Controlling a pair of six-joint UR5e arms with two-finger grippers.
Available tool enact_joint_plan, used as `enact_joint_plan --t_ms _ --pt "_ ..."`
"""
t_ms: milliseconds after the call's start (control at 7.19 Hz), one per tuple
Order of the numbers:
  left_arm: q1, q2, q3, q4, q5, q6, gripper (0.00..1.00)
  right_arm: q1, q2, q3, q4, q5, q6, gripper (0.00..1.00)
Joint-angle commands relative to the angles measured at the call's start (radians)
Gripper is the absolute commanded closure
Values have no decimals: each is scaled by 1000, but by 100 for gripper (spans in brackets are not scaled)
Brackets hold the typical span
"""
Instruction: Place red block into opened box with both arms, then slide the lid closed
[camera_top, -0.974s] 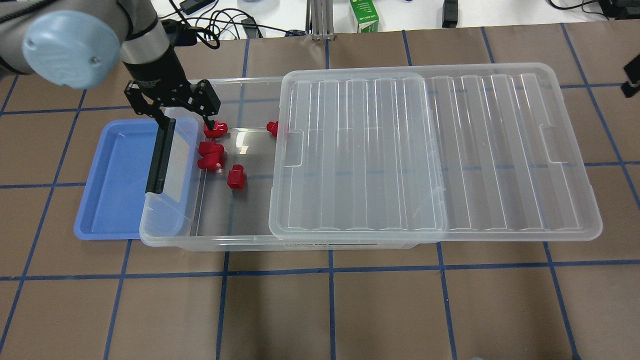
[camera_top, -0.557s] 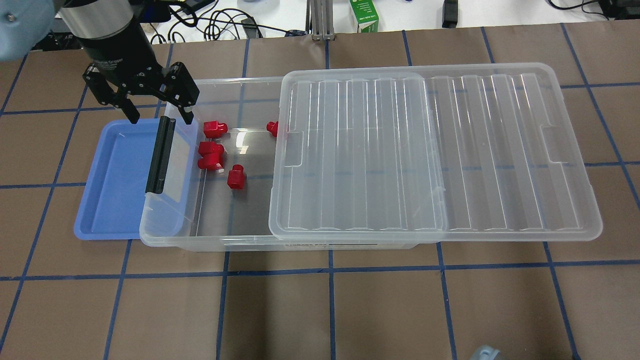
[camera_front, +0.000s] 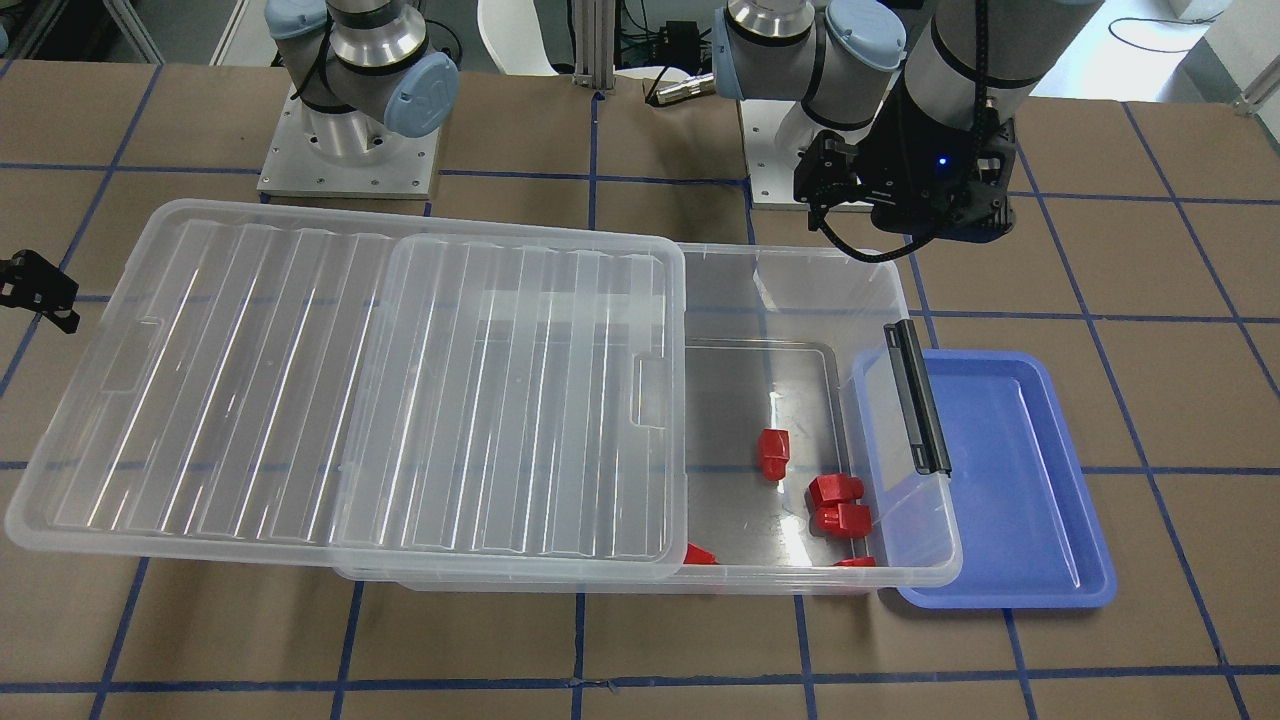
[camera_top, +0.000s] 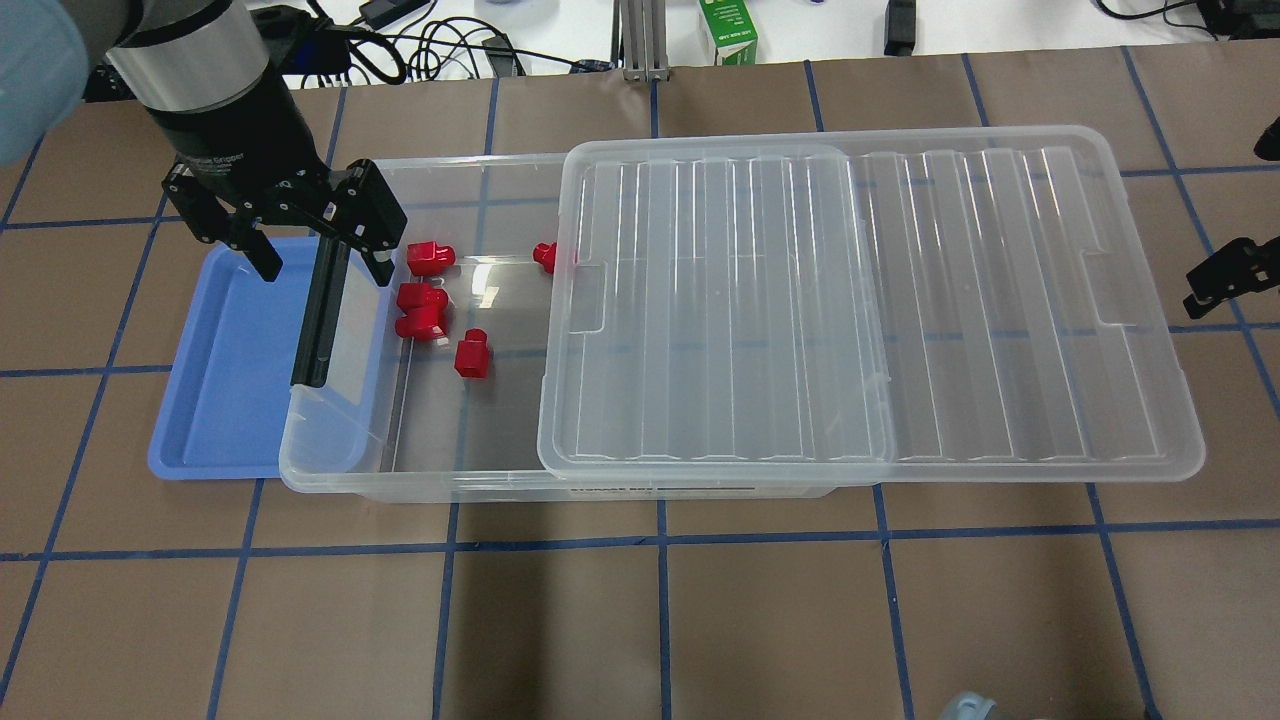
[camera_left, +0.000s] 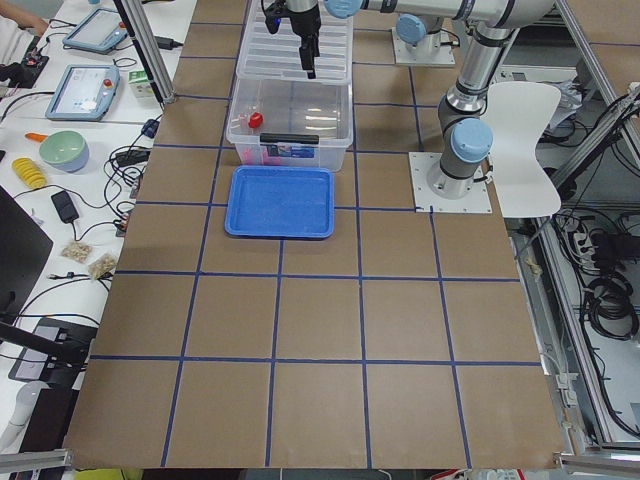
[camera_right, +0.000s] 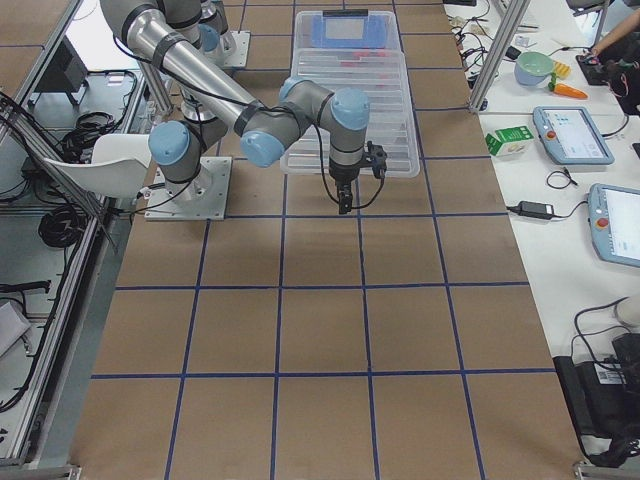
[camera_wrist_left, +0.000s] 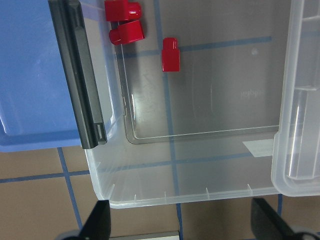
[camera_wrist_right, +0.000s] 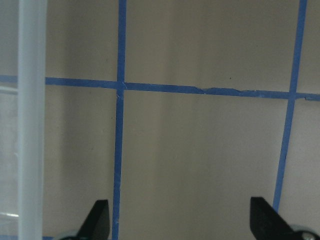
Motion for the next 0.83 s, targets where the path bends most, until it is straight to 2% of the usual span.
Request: enact_joint_plan --t_ms 0,278,696 --pt "1 12 -29 4 2 6 0 105 4 9 -27 -1 107 0" --pt "9 29 -66 40 83 -12 0 193 10 13 -30 -4 207 0" --pt "9 47 -112 57 80 -19 0 299 12 16 -37 -6 331 0"
